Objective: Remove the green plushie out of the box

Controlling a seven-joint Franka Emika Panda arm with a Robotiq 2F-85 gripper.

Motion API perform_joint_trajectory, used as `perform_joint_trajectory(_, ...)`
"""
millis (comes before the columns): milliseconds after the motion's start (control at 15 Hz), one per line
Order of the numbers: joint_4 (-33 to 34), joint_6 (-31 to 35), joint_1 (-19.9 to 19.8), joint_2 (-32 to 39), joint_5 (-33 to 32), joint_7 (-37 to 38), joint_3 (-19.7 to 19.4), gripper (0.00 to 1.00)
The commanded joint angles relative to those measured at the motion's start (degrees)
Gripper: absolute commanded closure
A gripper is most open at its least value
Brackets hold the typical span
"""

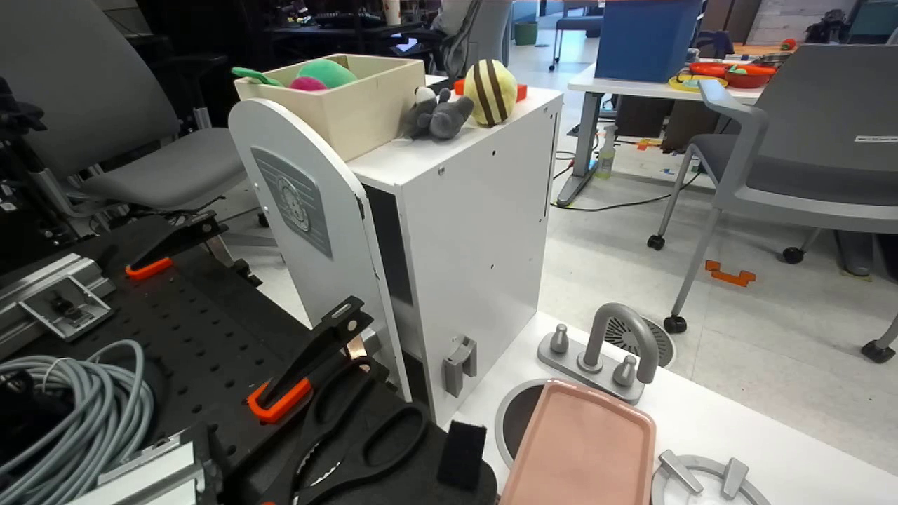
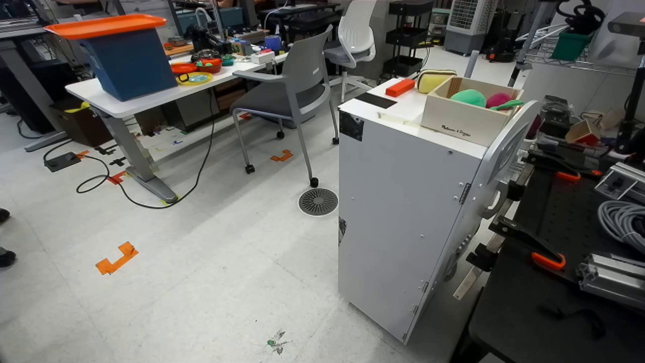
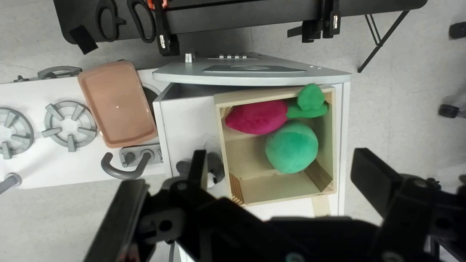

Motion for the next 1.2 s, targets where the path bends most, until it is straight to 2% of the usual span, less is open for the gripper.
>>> perform_joint_trajectory(0, -0.3, 5.0, 0.9, 3.3, 1.1, -0.4, 0.0, 0.00)
perform_joint_trajectory(333, -0.1, 7.9, 2.0, 7.8, 3.7, -1.8, 0.1, 0.00)
perform_joint_trajectory(600, 0.5, 7.6, 2.5, 10.3, 5.8, -3.0, 0.2, 0.00)
perform_joint_trajectory(733, 0.6, 8.0, 2.6, 11.4, 5.5, -3.3, 0.4, 0.00)
perform_joint_trajectory(1133, 1.2, 14.9, 2.2, 15.6, 1.0, -1.9, 1.2, 0.00)
